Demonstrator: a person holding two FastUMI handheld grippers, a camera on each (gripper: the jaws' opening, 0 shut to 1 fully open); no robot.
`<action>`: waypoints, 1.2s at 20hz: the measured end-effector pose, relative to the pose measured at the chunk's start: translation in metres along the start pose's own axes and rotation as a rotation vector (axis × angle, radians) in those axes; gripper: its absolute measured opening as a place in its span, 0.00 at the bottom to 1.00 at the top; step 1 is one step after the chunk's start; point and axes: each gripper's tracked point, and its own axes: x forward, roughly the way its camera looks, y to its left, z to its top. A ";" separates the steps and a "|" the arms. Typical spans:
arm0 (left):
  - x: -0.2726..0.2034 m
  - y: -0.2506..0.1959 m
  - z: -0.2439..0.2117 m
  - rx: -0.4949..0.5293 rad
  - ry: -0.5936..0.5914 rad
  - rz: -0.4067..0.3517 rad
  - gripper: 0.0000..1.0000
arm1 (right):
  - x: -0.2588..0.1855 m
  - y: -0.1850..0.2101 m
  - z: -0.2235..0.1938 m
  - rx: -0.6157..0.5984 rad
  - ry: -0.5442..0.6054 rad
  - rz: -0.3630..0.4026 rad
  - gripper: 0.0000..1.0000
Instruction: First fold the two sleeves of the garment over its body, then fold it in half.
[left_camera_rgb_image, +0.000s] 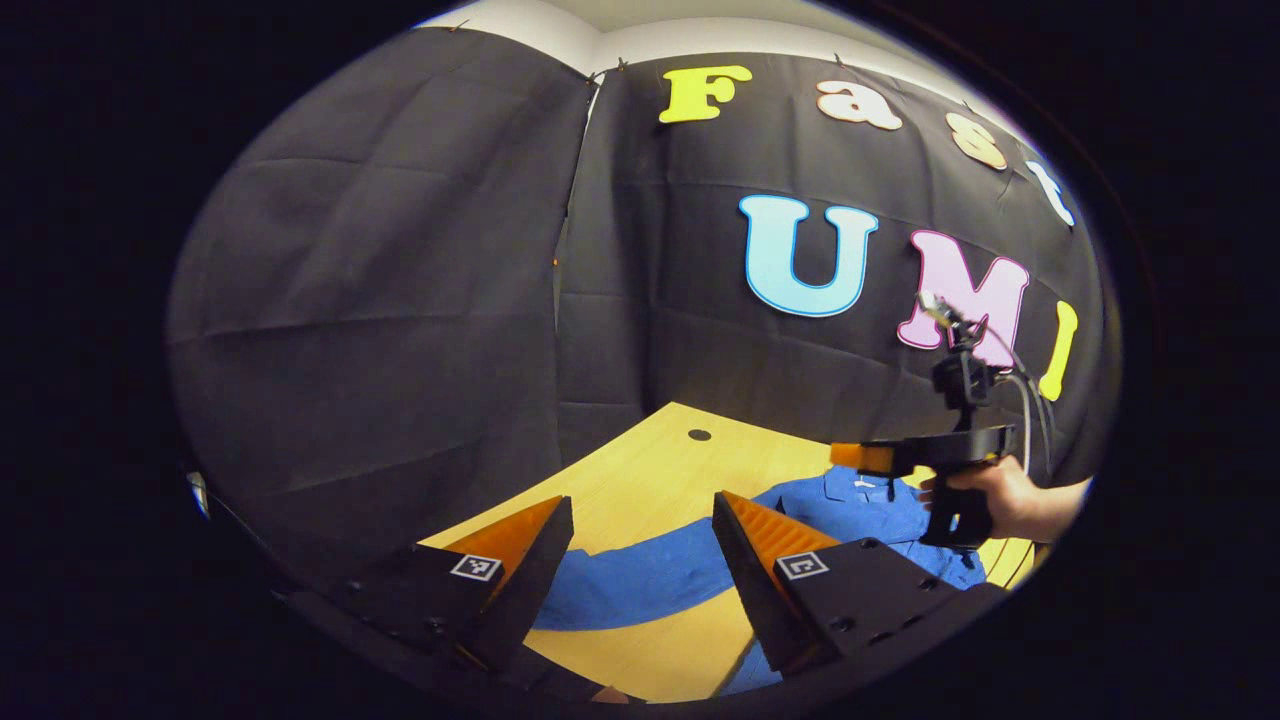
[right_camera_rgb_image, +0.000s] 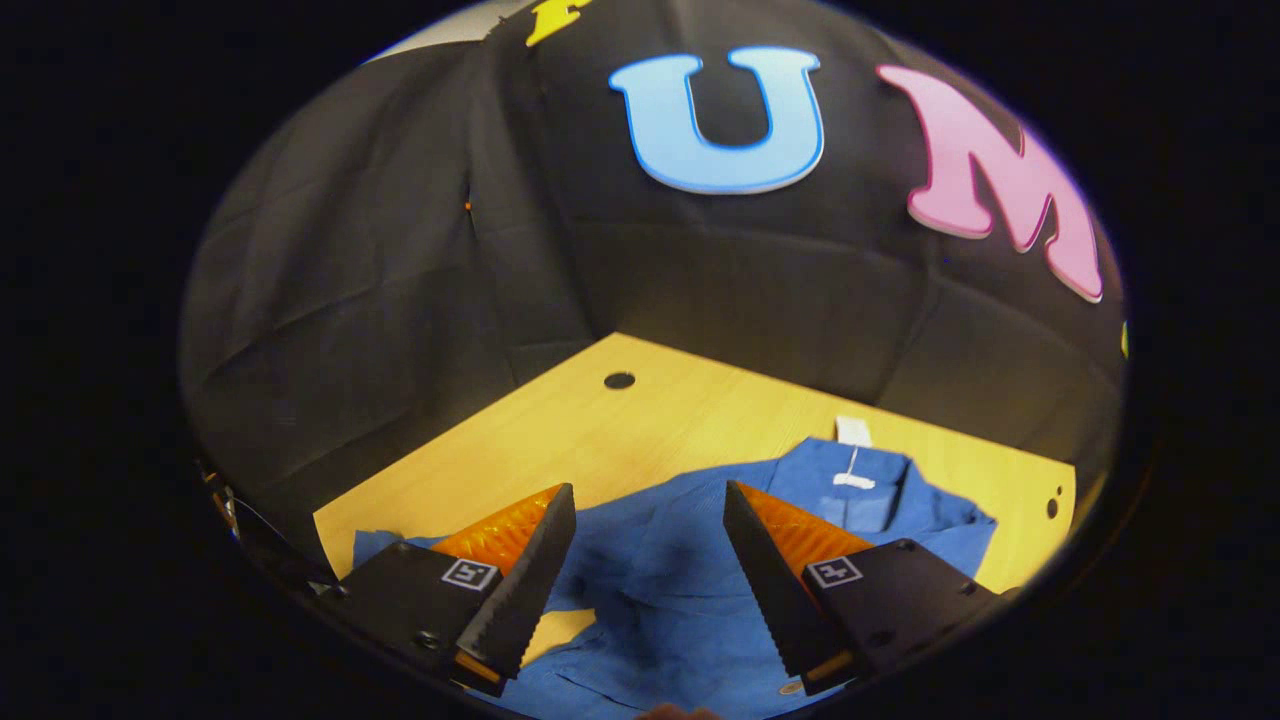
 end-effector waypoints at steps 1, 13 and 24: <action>-0.002 -0.001 0.002 0.001 -0.010 -0.002 0.82 | -0.019 -0.003 0.015 -0.007 -0.049 -0.021 0.89; 0.030 0.033 -0.033 0.101 -0.065 0.083 0.82 | -0.307 -0.068 0.126 0.010 -0.567 -0.283 0.94; 0.109 0.099 -0.149 0.145 0.260 0.163 0.84 | -0.351 -0.126 0.100 0.064 -0.491 -0.453 0.87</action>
